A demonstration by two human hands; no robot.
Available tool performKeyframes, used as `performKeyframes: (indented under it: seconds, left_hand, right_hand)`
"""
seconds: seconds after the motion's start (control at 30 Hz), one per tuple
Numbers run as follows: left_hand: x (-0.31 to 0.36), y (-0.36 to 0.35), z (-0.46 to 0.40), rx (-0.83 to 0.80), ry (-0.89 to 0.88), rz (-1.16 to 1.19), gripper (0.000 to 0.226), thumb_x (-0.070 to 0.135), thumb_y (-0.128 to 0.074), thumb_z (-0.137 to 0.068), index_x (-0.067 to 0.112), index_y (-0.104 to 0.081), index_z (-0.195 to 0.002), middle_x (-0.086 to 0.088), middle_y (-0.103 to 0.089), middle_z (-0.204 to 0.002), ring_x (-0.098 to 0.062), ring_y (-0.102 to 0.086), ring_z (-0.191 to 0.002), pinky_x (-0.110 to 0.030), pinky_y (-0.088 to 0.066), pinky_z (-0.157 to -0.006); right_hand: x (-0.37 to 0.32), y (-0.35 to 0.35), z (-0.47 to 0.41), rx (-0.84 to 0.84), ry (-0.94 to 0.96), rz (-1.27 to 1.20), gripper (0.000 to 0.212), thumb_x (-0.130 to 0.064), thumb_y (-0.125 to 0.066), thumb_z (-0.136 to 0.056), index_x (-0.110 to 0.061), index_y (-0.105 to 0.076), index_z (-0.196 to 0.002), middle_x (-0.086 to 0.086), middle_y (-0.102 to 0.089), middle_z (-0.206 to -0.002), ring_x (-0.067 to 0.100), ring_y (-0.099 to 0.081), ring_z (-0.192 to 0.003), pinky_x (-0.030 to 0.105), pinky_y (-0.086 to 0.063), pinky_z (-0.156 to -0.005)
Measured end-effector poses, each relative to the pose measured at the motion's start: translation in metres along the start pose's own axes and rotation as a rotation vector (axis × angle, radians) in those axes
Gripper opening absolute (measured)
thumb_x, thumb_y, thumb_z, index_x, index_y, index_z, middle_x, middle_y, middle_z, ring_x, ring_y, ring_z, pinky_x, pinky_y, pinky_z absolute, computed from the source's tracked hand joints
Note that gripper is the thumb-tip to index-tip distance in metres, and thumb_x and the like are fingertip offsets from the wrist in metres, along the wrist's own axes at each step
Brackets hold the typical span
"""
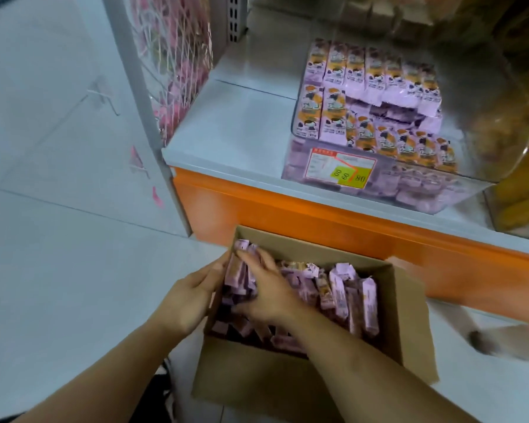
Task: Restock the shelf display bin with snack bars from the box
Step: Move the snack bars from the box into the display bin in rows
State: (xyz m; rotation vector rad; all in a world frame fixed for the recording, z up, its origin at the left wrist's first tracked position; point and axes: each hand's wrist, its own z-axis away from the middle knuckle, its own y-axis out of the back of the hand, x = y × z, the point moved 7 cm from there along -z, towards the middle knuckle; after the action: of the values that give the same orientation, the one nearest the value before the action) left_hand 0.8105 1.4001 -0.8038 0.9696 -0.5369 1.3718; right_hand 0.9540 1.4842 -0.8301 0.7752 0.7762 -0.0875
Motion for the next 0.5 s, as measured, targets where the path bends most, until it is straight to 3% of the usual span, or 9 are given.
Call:
performKeyframes:
  seconds: [0.1,0.2,0.4,0.43,0.5]
  left_hand:
    - [0.001,-0.001,-0.001,0.021,-0.006,0.014,0.036,0.070,-0.031,-0.101,0.070,-0.053,-0.131,0.021,-0.062,-0.140,-0.010,-0.057,-0.131,-0.045,-0.048,-0.113]
    - [0.004,-0.003,0.001,0.035,-0.008,0.027,0.034,0.065,-0.031,-0.104,0.072,-0.054,-0.128,0.025,-0.063,-0.135,-0.007,-0.059,-0.128,-0.043,-0.049,-0.111]
    - [0.012,-0.002,0.007,0.041,-0.010,0.076,0.038,0.068,-0.031,-0.101,0.068,-0.056,-0.129,0.023,-0.064,-0.135,-0.007,-0.062,-0.122,-0.042,-0.052,-0.109]
    - [0.013,-0.001,0.007,0.044,-0.001,0.070,0.038,0.068,-0.031,-0.102,0.066,-0.057,-0.131,0.021,-0.065,-0.135,-0.008,-0.062,-0.122,-0.043,-0.051,-0.109]
    - [0.017,0.001,0.007,0.050,0.012,0.056,0.040,0.066,-0.032,-0.103,0.061,-0.059,-0.132,0.019,-0.065,-0.135,-0.012,-0.062,-0.123,-0.043,-0.049,-0.111]
  right_hand:
    - [0.001,-0.007,-0.012,0.185,0.011,0.059,0.103,-0.034,-0.082,-0.077,-0.055,-0.018,-0.154,-0.018,-0.008,-0.166,0.029,-0.040,-0.148,0.045,-0.052,-0.107]
    - [0.002,-0.011,-0.016,0.250,0.020,0.102,0.091,-0.020,-0.072,-0.080,-0.050,-0.027,-0.153,-0.012,-0.019,-0.165,0.030,-0.049,-0.139,0.045,-0.057,-0.096]
    - [0.022,0.017,-0.004,0.329,0.024,-0.143,0.068,-0.010,-0.076,-0.089,-0.035,-0.054,-0.148,-0.013,-0.053,-0.152,0.009,-0.054,-0.134,0.025,-0.046,-0.112]
    - [0.024,0.025,0.004,0.323,0.001,-0.210,0.066,-0.010,-0.077,-0.089,-0.036,-0.057,-0.146,-0.017,-0.057,-0.148,0.003,-0.061,-0.122,0.023,-0.052,-0.103]
    - [0.023,0.041,0.022,0.278,-0.035,-0.352,0.063,-0.007,-0.077,-0.089,-0.039,-0.061,-0.141,-0.019,-0.066,-0.136,-0.002,-0.066,-0.078,0.020,-0.055,-0.070]
